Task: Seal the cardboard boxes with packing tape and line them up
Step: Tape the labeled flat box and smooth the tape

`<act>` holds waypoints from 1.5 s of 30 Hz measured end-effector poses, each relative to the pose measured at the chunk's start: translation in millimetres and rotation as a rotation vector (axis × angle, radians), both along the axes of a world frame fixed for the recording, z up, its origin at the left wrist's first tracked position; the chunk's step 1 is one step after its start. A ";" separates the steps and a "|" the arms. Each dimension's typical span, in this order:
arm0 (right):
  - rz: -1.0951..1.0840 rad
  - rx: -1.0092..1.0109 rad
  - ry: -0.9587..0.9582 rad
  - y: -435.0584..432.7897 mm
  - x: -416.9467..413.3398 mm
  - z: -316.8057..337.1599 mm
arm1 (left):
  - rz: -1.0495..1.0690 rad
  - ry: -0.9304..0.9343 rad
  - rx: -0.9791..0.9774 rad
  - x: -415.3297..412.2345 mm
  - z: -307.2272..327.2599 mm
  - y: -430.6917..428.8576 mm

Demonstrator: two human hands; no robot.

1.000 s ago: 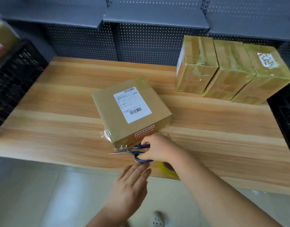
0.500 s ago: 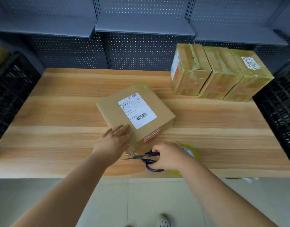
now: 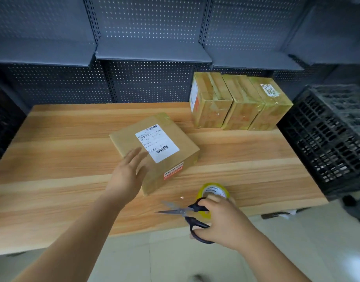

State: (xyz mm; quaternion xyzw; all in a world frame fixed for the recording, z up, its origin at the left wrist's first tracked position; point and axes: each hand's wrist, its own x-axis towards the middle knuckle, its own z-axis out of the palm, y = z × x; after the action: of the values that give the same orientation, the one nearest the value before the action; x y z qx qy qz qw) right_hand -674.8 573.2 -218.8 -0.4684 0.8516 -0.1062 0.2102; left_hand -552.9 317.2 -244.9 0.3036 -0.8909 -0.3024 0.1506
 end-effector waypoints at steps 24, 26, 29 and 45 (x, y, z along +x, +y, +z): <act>0.033 -0.210 0.334 73.5 1.8 170.1 | -0.388 -0.043 0.551 -26.7 193.1 98.5; -0.006 -0.209 0.274 78.4 -2.1 166.7 | -0.365 -0.016 0.533 -31.0 190.2 103.3; -0.073 -0.193 0.163 83.7 -10.3 157.7 | -0.329 0.046 0.509 -38.5 181.4 108.5; -0.360 -0.129 0.071 137.9 -179.2 -2.0 | 0.052 0.181 0.725 -166.4 114.9 121.3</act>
State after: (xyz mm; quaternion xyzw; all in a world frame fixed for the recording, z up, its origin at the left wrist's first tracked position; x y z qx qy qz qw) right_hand -853.9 711.2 -220.8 -0.3245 0.9199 -0.1797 0.1271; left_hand -719.4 438.5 -130.0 0.3317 -0.7010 -0.6200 0.1192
